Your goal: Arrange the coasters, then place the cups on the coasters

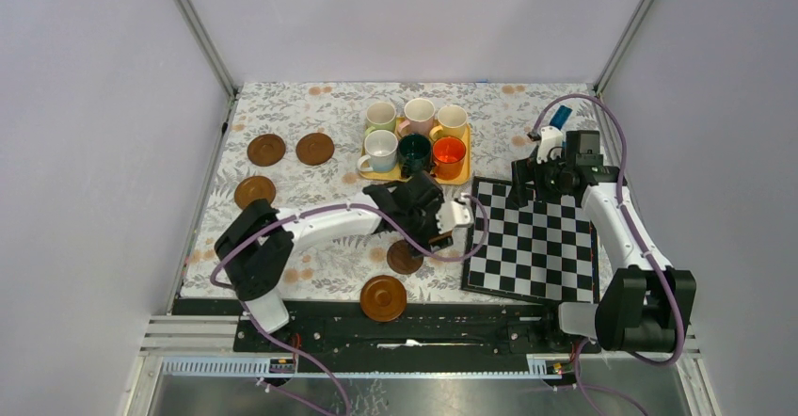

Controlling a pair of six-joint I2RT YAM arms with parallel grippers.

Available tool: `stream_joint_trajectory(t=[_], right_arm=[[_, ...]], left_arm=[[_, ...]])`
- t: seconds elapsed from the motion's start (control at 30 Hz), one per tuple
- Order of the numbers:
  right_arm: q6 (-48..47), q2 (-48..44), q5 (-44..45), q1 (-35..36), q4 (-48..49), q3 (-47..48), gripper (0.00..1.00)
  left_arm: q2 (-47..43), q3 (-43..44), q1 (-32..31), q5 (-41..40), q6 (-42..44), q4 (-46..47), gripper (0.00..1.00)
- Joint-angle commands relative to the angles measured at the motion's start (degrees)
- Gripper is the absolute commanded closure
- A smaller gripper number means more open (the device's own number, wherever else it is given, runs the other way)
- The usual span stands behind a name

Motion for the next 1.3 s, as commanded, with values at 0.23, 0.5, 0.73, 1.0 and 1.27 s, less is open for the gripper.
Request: stream_joint_trajectory(t=[0.23, 0.5, 0.73, 1.0, 1.27], right_arm=[[1.06, 0.82, 2.82, 0.31, 0.29, 1.55, 0.02], [0.71, 0.20, 2.02, 0.31, 0.49, 0.94, 0.02], [0.28, -0.10, 2.16, 0.29, 0.65, 0.63, 0.02], [0.10, -0.23, 2.10, 0.30, 0.81, 0.33, 0.02], [0.18, -0.49, 1.66, 0.31, 0.48, 0.82, 0.02]], left_arm=[[6.72, 1.89, -4.35, -4.36, 1.29, 9.27, 0.35], [9.75, 1.43, -4.01, -9.10, 2.73, 10.24, 0.38], [10.92, 1.79, 0.04, -9.06, 0.54, 8.99, 0.52], [10.04, 0.80, 6.16, -7.99, -2.08, 7.43, 0.59], [6.95, -3.49, 12.78, -5.29, -5.16, 6.54, 0.62]])
